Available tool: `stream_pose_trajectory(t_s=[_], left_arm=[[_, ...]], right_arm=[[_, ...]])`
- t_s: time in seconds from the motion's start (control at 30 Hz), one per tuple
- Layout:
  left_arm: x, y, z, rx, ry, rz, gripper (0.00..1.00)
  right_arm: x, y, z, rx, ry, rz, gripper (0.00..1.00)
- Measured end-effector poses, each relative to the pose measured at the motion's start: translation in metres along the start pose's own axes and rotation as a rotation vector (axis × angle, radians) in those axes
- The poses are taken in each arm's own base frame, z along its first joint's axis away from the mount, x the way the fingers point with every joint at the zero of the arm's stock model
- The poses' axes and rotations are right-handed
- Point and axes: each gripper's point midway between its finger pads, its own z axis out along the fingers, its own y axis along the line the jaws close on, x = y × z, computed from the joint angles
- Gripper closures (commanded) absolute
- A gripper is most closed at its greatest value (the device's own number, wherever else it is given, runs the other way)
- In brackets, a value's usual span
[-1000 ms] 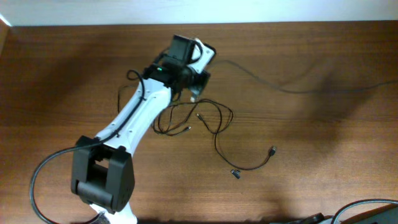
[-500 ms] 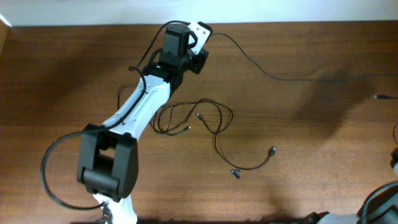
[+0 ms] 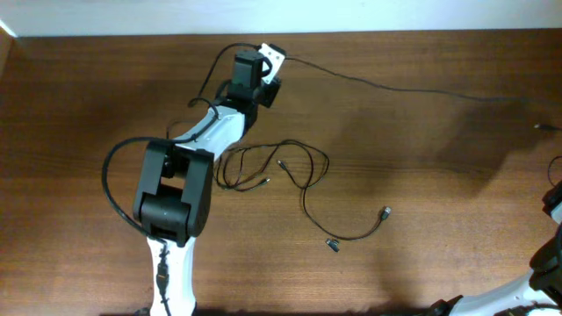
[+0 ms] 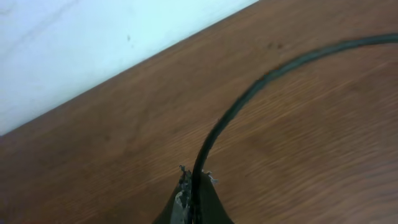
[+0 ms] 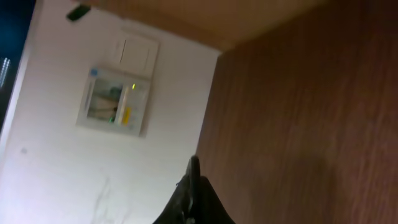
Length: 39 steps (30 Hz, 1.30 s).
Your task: Untangle cables
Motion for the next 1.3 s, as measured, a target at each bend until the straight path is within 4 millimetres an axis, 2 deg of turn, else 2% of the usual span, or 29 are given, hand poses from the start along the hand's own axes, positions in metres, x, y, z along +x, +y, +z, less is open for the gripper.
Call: stream_pose_trajectory(t_s=[0.1, 0.23, 0.4, 0.53, 0.8, 0.9, 1.13, 1.3], left_arm=[[-0.001, 0.015, 0.001, -0.026, -0.018, 0.016, 1.0], [0.001, 0.021, 0.005, -0.027, -0.028, 0.027, 1.0], [0.003, 0.005, 0.015, 0.026, -0.055, 0.035, 1.0], [0.004, -0.013, 0.018, 0.056, -0.057, 0.064, 1.0], [0.015, -0.025, 0.025, 0.076, -0.033, 0.101, 1.0], [0.023, -0.033, 0.029, 0.089, -0.016, 0.106, 1.0], [0.022, -0.038, 0.029, 0.095, -0.019, 0.111, 1.0], [0.019, -0.038, 0.029, 0.095, -0.028, 0.111, 1.0]], right_arm=[[-0.004, -0.003, 0.001, 0.022, -0.041, -0.002, 0.96], [0.008, -0.009, 0.008, 0.056, -0.063, -0.007, 0.96], [0.024, -0.017, 0.015, 0.104, -0.093, -0.016, 0.96], [0.026, -0.029, 0.018, 0.135, -0.11, -0.015, 0.96], [0.023, -0.05, 0.024, 0.189, -0.144, -0.018, 0.96], [0.022, -0.035, 0.045, 0.138, -0.11, -0.048, 0.96], [0.025, -0.004, 0.092, 0.111, 0.036, -0.139, 0.96], [0.028, -0.004, 0.113, 0.116, 0.085, -0.167, 0.96]])
